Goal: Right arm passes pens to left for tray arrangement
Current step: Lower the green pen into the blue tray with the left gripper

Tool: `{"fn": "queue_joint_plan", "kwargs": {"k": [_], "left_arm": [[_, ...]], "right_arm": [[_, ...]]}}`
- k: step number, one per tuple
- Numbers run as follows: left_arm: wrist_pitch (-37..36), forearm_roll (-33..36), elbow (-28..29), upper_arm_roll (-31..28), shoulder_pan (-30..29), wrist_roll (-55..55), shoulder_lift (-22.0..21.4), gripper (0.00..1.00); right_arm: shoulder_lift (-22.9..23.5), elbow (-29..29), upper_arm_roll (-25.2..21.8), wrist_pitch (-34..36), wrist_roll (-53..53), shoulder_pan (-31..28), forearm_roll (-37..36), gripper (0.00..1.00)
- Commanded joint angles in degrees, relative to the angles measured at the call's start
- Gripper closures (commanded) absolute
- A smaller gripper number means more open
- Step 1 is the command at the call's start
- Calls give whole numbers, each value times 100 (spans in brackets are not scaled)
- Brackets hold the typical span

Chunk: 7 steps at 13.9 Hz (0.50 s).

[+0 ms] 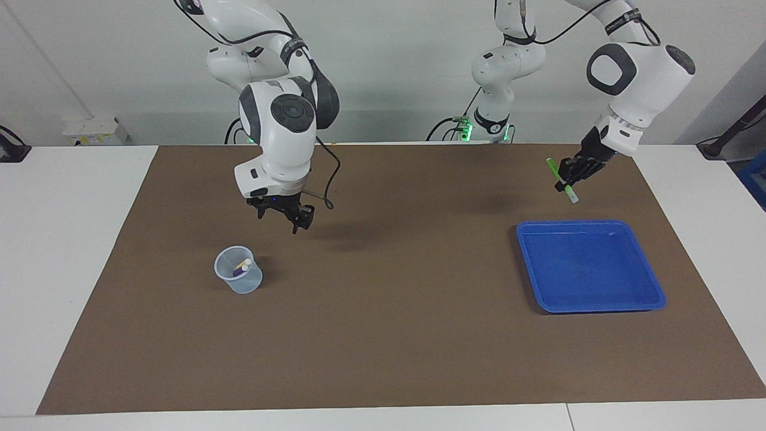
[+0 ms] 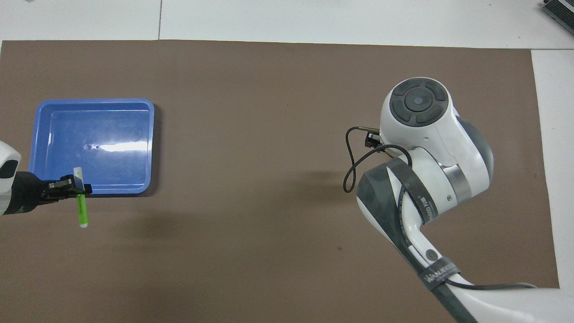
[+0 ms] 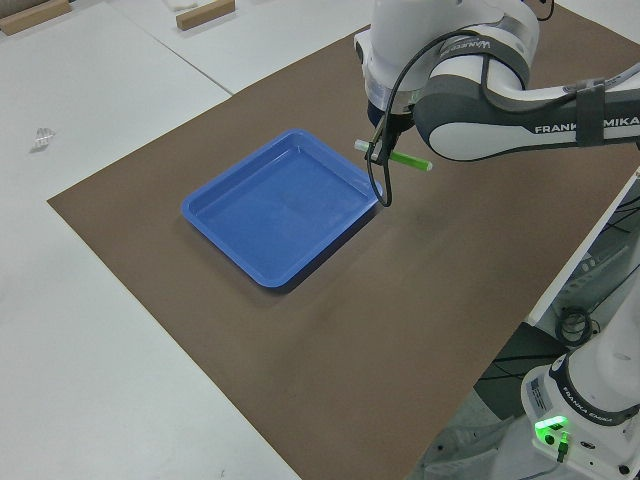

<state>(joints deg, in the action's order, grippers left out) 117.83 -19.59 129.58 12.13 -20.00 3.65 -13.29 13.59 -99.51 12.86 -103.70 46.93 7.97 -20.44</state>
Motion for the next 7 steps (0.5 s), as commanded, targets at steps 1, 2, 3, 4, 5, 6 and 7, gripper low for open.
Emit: {"fn": "queue_joint_plan", "kwargs": {"k": [1,2,3,4,5,6,7], "left_arm": [[860,245,6,44,-4,92,798,100],[1108,280,-3,44,-4,92,897,100],[1119,367,-64,44,-39,101,924,100],[1180,490,-82,44,-48,101,942,100],[1198,570,-73,44,-22,92,942,100],[1311,588,-56,44,22,92,960,100],[1382,588,-55,53,57,101,1021,100]], "right_arm": [[423,396,6,113,-140,-85,-668,13],[529,554,-3,122,-166,-224,-950,15],[643,617,-3,131,-184,-321,-1057,18],[671,618,-3,139,-210,-331,-1067,20],[714,618,-3,148,-228,-349,-1059,22],[741,618,-12,183,-245,-340,-1067,24],[776,635,-3,140,-237,-340,-1041,26]]}}
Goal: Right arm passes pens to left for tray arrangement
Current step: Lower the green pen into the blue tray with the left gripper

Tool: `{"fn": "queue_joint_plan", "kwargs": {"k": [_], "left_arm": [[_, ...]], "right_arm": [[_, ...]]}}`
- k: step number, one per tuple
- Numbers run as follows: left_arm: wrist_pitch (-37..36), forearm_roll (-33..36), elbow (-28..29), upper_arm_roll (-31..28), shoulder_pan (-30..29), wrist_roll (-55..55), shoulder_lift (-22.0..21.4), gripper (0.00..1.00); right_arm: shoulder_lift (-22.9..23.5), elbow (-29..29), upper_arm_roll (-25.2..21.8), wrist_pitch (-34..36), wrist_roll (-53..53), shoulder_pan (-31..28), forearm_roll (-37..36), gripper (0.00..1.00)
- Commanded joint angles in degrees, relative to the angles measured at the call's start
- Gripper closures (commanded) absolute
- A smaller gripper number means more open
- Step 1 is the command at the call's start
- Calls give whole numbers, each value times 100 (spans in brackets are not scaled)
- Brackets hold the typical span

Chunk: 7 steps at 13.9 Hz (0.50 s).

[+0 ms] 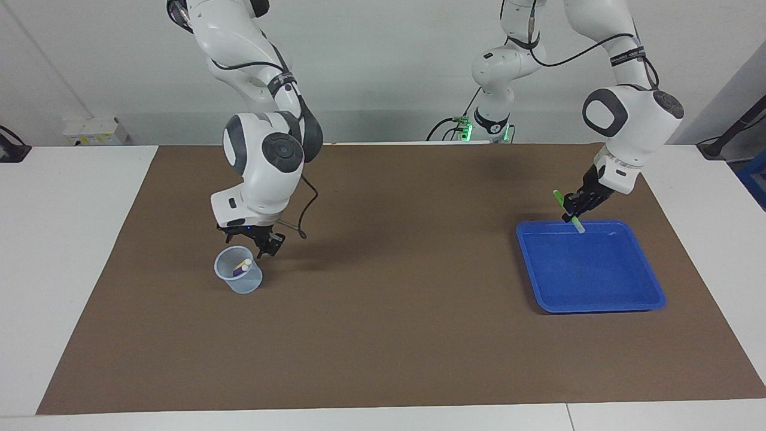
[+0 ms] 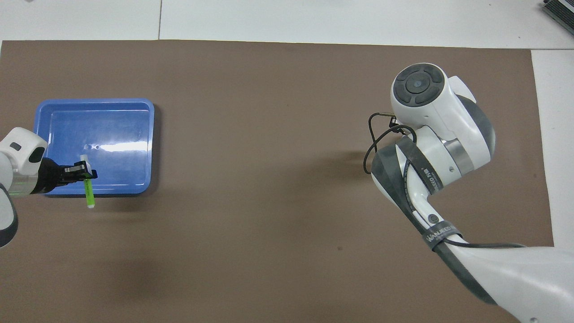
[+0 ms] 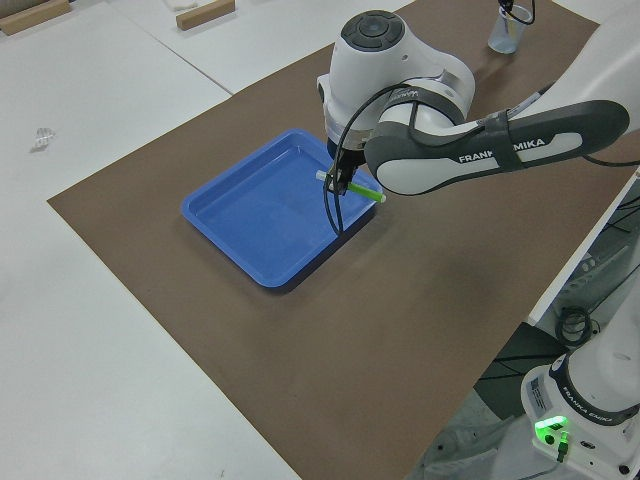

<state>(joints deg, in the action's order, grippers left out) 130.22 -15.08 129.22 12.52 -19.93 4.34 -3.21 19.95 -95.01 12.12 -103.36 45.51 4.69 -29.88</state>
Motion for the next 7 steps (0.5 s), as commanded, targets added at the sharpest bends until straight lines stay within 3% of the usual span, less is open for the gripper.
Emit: {"fn": "queue_joint_plan", "kwargs": {"k": [1,5,7], "left_arm": [[179,146,-37,14,51,49,31,100],[916,497,-63,23,278,375,365,100],[1267,489,-229,23,532,339,741,100]], "right_arm": [[158,219,71,79,-95,-21,-106,27],[193,237,71,-44,-112,-125,-62,34],[281,237,71,-44,-112,-144,-97,38]]}}
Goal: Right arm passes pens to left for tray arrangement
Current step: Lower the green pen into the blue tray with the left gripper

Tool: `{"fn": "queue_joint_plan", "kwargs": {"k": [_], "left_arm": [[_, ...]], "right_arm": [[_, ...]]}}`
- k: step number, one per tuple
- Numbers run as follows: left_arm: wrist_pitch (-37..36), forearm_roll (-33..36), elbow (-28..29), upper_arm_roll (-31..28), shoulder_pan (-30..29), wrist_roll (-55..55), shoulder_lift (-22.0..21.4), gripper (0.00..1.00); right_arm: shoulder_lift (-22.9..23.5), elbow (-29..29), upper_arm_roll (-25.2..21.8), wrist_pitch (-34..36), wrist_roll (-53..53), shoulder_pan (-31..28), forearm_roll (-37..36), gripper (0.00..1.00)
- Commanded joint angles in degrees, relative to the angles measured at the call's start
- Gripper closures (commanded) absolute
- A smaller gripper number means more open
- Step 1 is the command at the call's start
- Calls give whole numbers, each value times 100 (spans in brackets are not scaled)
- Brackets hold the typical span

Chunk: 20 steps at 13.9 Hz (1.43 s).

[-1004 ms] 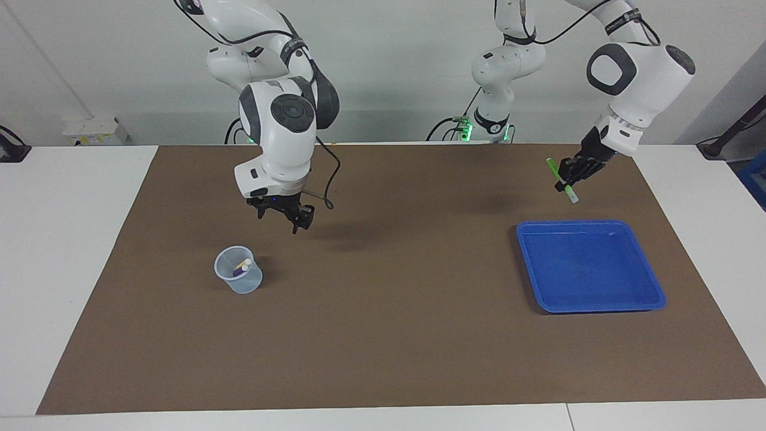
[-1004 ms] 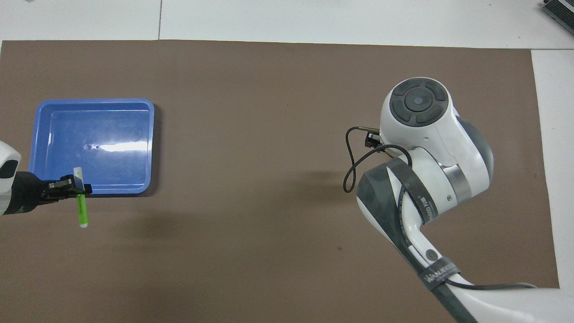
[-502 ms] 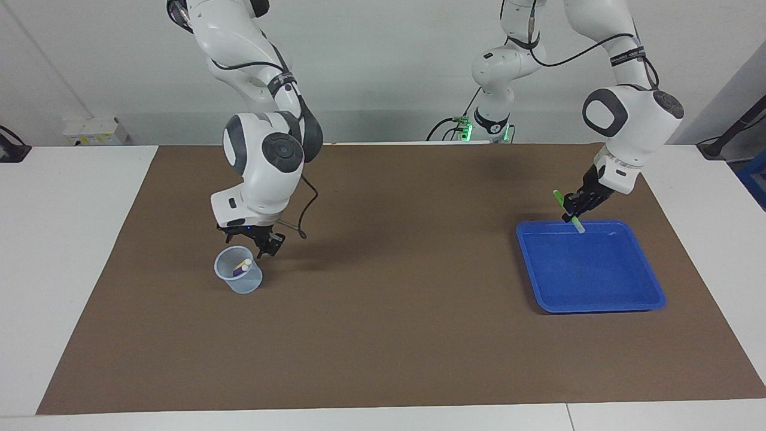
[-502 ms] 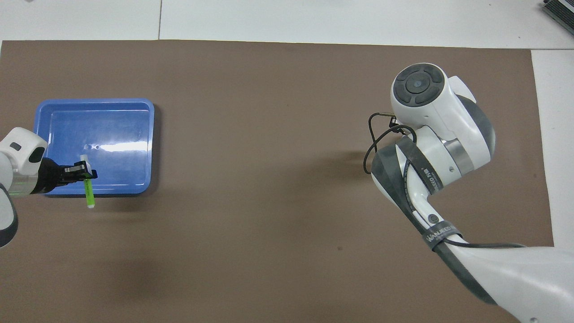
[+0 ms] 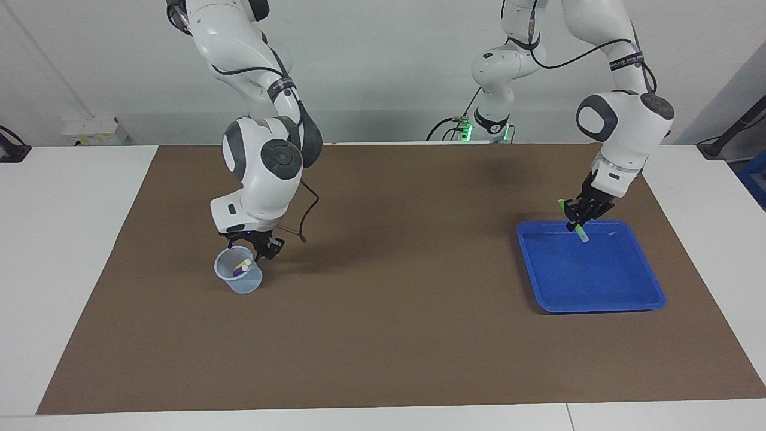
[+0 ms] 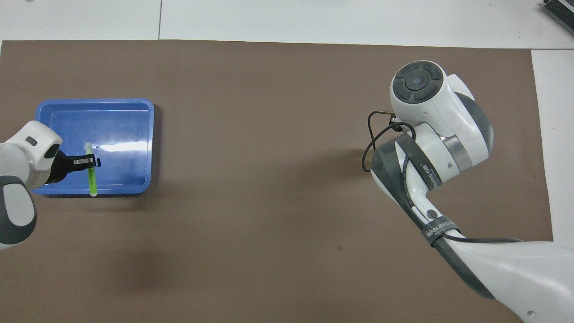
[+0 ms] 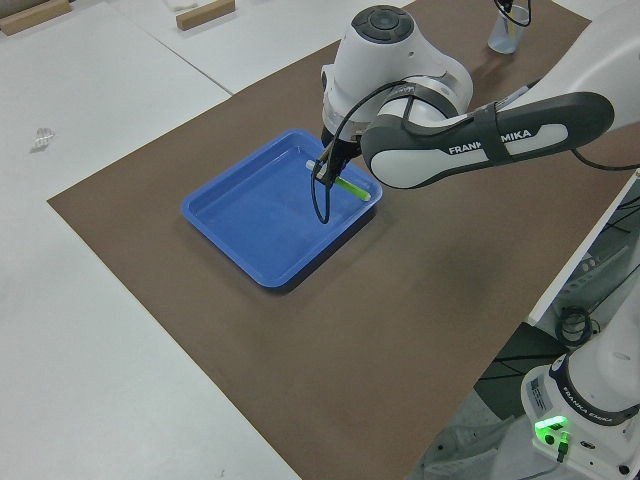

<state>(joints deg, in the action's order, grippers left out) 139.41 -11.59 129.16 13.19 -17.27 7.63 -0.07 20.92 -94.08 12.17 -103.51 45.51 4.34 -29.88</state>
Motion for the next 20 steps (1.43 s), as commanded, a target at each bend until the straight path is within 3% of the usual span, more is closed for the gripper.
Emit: {"fn": "queue_joint_plan", "kwargs": {"k": [1,3,8,20], "left_arm": [[402,130,-494,-53,398,-59,881,100],[315,148,-961,-71,312,-52,1236,100],[472,157,-1129,-71,294,-34,1456,100],[684,157,-910,-62,408,142,1624,100]], "right_arm": [[211,136,66,-64,-112,-109,-88,39],[246,145,75,-64,-112,-118,-79,42],[246,145,75,-117,-112,-109,-62,46],[334,145,66,-310,-112,-118,-18,51]]}}
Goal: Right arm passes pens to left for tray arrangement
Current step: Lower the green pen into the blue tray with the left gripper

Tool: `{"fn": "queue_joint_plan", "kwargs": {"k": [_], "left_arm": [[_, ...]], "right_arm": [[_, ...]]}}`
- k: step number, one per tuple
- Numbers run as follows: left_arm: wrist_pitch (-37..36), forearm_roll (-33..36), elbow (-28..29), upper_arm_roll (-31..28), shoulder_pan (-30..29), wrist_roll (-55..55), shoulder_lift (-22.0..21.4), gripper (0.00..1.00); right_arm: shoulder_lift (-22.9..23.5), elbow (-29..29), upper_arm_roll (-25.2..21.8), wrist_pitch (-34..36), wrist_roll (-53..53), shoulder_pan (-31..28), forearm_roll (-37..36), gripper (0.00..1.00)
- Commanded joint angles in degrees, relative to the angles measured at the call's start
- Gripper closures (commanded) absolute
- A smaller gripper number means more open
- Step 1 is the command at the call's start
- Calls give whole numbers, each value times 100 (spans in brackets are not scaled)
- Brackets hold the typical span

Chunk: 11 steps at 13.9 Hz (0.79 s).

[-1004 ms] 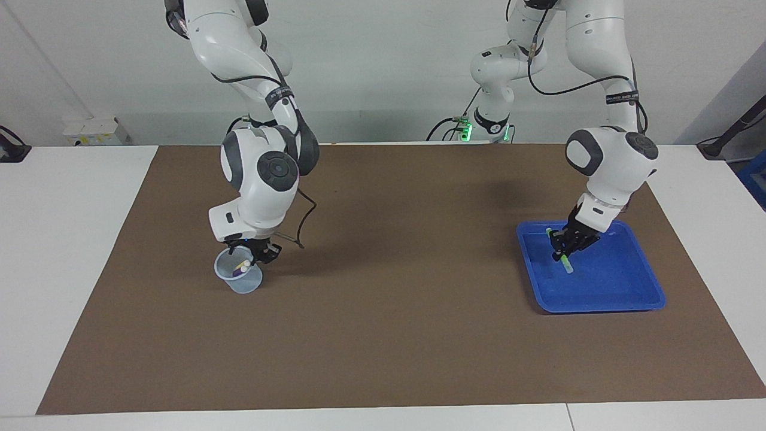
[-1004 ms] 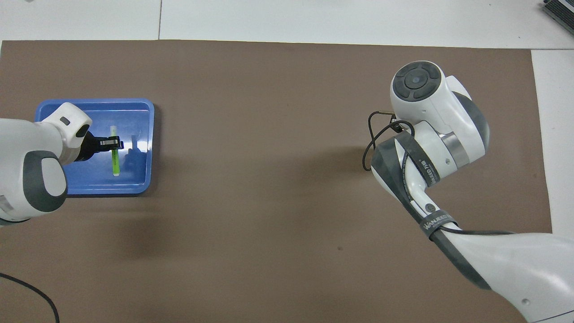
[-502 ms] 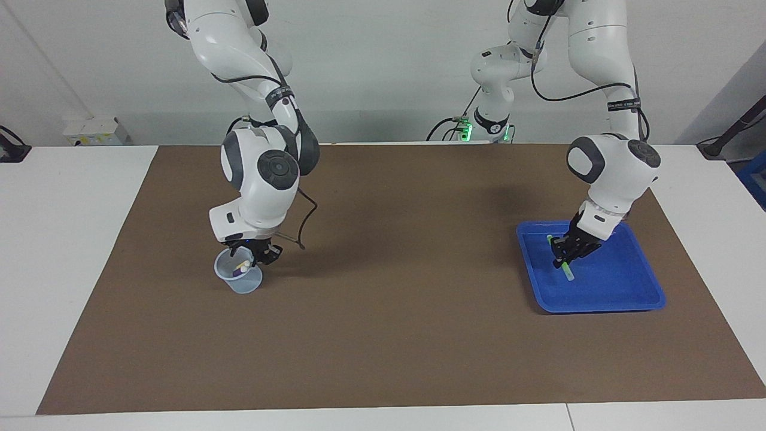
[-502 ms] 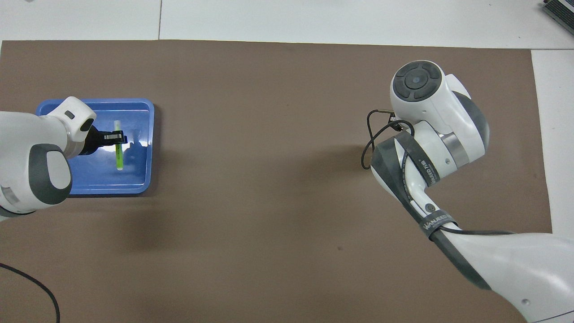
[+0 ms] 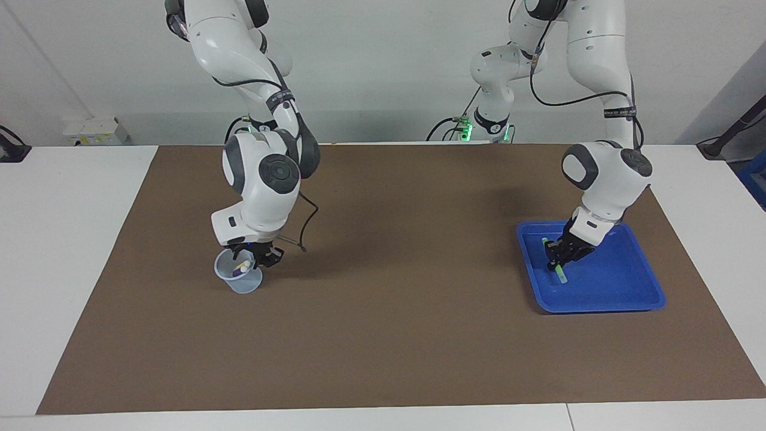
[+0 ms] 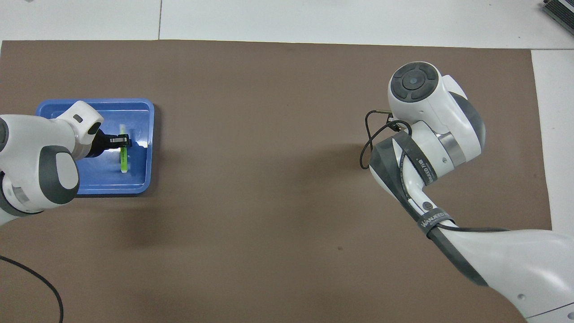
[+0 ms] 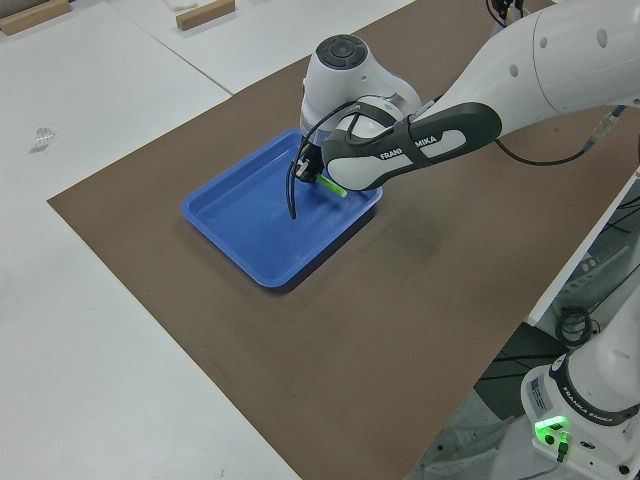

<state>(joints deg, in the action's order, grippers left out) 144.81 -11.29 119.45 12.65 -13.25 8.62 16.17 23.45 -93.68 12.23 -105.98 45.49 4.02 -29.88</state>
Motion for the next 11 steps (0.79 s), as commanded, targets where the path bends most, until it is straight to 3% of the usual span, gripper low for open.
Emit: {"fn": "queue_joint_plan", "kwargs": {"k": [1,2,3,5,7,11], "left_arm": [[144,127,61,-8,24,43,0,100],[144,127,61,-8,24,43,0,100],[126,127,70,-8,24,43,0,91],[108,127,87,-8,24,43,-9,55],[135,127,87,-8,24,43,-9,5],[135,127,87,-8,24,34,-9,3]], "right_arm": [[81,104,60,-71,-110,-85,-18,58],[81,104,60,-71,-110,-85,-26,67],[81,104,60,-71,-110,-85,-44,74],[81,104,60,-71,-110,-85,-53,75],[81,104,60,-115,-110,-85,-53,75],[81,104,60,-186,-101,-85,-35,83]]}}
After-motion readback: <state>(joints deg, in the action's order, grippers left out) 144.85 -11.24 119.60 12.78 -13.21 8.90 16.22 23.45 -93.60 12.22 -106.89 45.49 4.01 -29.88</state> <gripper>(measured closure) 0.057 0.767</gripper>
